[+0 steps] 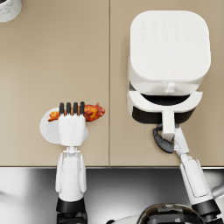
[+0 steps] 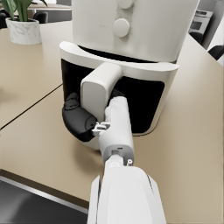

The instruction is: Pick up the drumstick and place it into the air fryer

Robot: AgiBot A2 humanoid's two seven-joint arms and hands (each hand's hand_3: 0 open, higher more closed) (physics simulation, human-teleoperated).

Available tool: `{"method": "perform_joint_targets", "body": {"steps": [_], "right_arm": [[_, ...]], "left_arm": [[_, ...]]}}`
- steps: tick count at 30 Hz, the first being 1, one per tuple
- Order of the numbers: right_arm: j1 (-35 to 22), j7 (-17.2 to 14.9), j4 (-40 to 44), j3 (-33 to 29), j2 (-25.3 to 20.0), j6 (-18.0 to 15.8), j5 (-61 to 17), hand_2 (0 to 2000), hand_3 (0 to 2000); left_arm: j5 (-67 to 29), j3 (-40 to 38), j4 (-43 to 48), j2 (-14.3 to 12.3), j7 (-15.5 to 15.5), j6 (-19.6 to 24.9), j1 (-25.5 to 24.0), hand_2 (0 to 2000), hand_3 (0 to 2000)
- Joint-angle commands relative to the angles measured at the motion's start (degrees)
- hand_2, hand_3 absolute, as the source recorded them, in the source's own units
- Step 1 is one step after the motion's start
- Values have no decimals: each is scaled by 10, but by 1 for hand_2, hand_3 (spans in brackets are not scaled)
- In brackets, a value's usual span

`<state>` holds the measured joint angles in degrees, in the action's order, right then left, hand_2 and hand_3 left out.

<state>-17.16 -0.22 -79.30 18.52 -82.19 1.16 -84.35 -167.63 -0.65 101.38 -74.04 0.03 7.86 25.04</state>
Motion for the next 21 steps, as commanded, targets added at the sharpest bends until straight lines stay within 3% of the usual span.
{"method": "perform_joint_targets", "body": {"steps": [1,10,14,21], "right_arm": [[12,1,-72,42,12,-17,0,2000,2000],[64,13,-182,112,88,-58,-1,2000,2000],[82,17,-235,134,121,-107,-1,2000,2000],[111,15,-310,178,173,-115,-1,2000,2000]], "left_arm": [[25,9,9,-3,0,1,17,2000,2000],[232,84,17,-32,0,4,80,2000,2000],[256,101,10,-45,0,5,99,2000,2000],[264,175,-8,-78,0,6,139,2000,2000]]}}
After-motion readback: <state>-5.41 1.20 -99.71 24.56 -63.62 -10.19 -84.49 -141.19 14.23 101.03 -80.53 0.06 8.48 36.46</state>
